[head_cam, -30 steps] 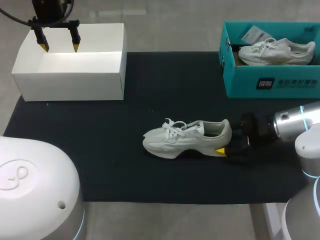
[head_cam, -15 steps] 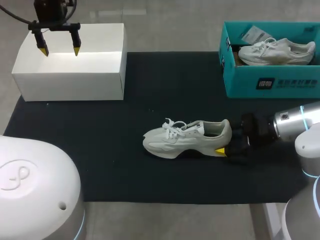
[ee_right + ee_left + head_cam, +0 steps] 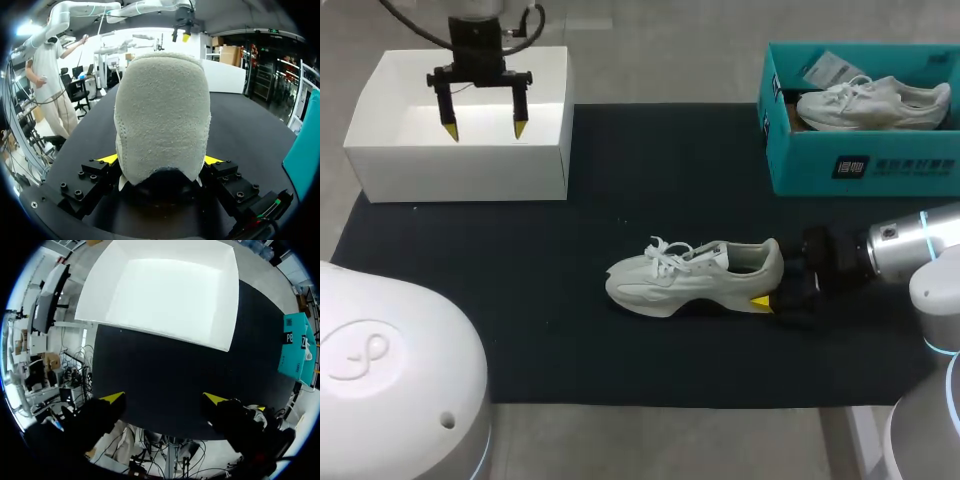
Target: Take the shoe out of the shoebox, open the shoe tongue, remove and reinsert the insole, then place the shoe into the shoebox
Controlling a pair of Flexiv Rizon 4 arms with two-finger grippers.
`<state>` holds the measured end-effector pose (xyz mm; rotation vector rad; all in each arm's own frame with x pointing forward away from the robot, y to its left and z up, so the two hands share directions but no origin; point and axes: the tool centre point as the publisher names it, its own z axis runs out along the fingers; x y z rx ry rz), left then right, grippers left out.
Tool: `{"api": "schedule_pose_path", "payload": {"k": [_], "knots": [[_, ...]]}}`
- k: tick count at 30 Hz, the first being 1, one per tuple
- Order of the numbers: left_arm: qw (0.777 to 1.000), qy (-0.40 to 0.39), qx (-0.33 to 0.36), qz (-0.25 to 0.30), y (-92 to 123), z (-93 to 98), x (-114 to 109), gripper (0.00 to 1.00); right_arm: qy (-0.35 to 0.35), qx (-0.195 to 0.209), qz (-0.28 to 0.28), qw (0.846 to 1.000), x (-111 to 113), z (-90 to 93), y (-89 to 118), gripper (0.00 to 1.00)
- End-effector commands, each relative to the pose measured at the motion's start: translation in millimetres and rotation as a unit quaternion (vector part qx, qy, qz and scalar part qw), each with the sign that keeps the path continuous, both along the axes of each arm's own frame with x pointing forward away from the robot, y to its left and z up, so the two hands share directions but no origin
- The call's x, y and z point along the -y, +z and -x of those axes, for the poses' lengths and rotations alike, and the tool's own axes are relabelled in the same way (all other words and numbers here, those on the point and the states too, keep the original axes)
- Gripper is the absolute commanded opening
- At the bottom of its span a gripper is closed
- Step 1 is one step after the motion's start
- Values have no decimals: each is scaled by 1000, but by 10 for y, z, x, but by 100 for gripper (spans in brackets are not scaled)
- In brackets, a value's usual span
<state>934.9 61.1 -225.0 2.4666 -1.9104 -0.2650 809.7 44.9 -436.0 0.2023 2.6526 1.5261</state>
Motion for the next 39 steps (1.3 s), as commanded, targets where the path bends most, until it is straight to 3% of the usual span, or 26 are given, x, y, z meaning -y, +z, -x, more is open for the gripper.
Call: {"api": "schedule_pose_path", "payload": {"k": [1, 8, 15, 24, 39], "knots": [[997, -12, 80, -20, 20, 422, 294, 100, -1, 1, 1, 1000, -7, -13, -22, 0], [997, -18, 75, -13, -13, 712, 848, 100, -1, 1, 1, 1000, -7, -13, -22, 0], [996, -32, 71, -40, -109, 886, 1430, 100, -1, 1, 1, 1000, -7, -13, -22, 0], [993, -82, 76, -34, -231, 1079, 2084, 100, -1, 1, 1, 1000, -7, -13, -22, 0], [988, -141, 64, 3, -618, 1182, 2800, 100, -1, 1, 1, 1000, -7, -13, -22, 0]]}}
